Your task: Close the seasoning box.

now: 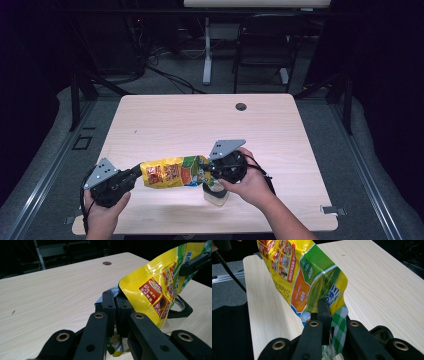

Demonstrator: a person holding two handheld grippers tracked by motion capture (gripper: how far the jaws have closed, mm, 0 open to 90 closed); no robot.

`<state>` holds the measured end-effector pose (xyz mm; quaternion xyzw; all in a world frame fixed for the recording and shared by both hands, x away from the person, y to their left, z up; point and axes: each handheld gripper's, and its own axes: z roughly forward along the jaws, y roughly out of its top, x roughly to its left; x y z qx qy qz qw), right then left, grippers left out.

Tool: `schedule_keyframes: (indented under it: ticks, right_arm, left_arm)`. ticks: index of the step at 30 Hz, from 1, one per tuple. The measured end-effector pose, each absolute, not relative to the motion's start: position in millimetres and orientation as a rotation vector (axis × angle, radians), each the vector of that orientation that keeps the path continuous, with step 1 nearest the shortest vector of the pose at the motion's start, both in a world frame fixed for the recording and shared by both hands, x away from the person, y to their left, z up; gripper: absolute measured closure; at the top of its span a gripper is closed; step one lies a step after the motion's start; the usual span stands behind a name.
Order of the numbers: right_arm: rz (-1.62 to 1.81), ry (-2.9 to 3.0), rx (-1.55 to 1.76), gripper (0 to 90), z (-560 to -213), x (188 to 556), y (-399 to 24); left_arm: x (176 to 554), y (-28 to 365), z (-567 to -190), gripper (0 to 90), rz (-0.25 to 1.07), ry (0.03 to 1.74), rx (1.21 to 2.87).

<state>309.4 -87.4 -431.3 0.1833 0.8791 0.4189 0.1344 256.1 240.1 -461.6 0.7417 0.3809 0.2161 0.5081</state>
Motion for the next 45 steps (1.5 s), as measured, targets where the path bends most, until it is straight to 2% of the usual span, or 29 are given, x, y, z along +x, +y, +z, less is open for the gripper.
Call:
schedule_keyframes:
  ticks: [45]
  right_arm:
    - [1.274, 2.493, 0.596, 88.8, -434, 298, -120]
  left_arm:
    - [261, 210, -433, 87.5, 0.546, 0.828, 1.817]
